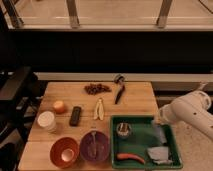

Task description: Wipe tray with sponge

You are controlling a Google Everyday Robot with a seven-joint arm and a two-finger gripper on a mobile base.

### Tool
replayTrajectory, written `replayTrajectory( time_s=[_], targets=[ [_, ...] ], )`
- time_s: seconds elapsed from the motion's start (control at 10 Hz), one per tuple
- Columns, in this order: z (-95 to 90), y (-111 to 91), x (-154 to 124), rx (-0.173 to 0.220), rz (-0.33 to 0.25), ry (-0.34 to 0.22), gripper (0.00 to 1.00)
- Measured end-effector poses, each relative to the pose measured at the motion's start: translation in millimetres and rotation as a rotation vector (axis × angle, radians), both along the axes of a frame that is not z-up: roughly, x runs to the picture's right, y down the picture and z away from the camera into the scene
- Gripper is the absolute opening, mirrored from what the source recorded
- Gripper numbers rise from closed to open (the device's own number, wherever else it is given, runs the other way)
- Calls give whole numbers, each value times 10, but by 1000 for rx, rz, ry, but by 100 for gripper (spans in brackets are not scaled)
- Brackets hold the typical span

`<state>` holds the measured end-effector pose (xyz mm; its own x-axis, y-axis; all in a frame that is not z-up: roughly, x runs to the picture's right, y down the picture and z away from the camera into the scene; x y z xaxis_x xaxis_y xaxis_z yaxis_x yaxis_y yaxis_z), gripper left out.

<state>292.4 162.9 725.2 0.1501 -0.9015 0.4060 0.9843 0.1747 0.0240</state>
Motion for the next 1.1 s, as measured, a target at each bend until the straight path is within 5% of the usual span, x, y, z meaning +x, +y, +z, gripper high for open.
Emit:
replayTrajectory(
  time_s=[0.3, 0.5, 0.8, 1.1],
  targets=[
    [68, -118, 13, 16, -26, -25, 0],
    [85, -131, -269, 15, -33, -73, 0],
    [17, 6, -779, -7, -23, -113, 0],
    [-83, 160, -872, -31, -9, -79, 0]
  ],
)
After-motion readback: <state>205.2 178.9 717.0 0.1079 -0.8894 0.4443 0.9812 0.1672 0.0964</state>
